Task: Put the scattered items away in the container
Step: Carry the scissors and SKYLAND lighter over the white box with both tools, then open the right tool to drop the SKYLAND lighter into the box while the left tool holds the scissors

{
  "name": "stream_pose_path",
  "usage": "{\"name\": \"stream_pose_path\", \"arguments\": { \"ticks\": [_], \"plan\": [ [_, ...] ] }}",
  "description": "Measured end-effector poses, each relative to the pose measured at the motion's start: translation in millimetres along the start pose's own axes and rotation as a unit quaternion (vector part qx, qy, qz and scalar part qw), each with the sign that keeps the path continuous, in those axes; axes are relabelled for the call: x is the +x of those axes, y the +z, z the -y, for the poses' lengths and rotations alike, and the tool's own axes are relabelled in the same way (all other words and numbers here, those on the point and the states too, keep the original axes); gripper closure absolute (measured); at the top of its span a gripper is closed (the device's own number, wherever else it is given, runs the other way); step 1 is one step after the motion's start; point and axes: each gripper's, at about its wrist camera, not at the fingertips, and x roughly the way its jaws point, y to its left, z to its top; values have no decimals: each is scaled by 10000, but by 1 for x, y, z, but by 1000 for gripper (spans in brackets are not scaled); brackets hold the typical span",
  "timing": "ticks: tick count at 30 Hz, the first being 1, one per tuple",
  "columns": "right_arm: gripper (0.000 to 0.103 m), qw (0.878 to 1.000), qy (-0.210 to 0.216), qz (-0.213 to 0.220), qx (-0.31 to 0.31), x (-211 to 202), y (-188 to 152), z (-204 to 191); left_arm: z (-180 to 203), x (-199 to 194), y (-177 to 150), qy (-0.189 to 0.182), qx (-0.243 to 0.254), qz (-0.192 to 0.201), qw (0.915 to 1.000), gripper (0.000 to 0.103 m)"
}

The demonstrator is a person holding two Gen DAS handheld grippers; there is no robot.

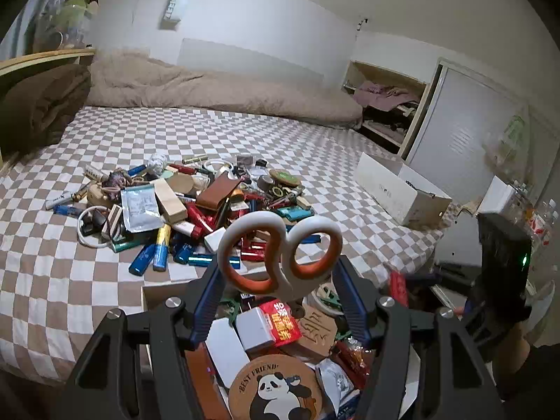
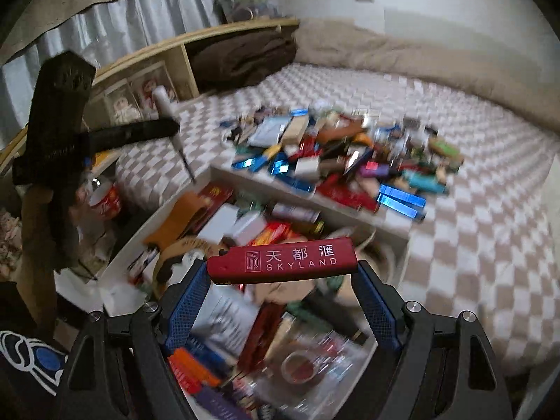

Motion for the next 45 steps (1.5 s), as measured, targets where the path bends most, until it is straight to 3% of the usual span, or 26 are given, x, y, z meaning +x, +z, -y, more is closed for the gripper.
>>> {"name": "stream_pose_path", "arguments": {
  "ticks": [10, 22, 28, 31, 40, 45],
  "plan": [
    [20, 9975, 288, -546, 340, 20, -40, -26, 3, 11, -10, -138, -71, -160, 9998, 41],
    [20, 9894, 641, -969, 873, 33, -60, -48, 3, 13, -18, -70, -148, -241, 9996, 41],
    [20, 9912, 245, -1059, 750, 33, -64, -63, 2, 13, -20, -71, -146, -262, 9995, 41],
    [0, 9928, 162, -1001, 639, 25, -62, -67, 1, 14, -21, -93, -158, -272, 9995, 41],
    [0, 9864, 693, -1182, 904, 32, -62, -57, 2, 16, -22, -128, -157, -294, 9994, 41],
    [0, 9844, 766, -1318, 880, 37, -65, -60, 0, 17, -22, -108, -163, -313, 9993, 41]
  ]
}}
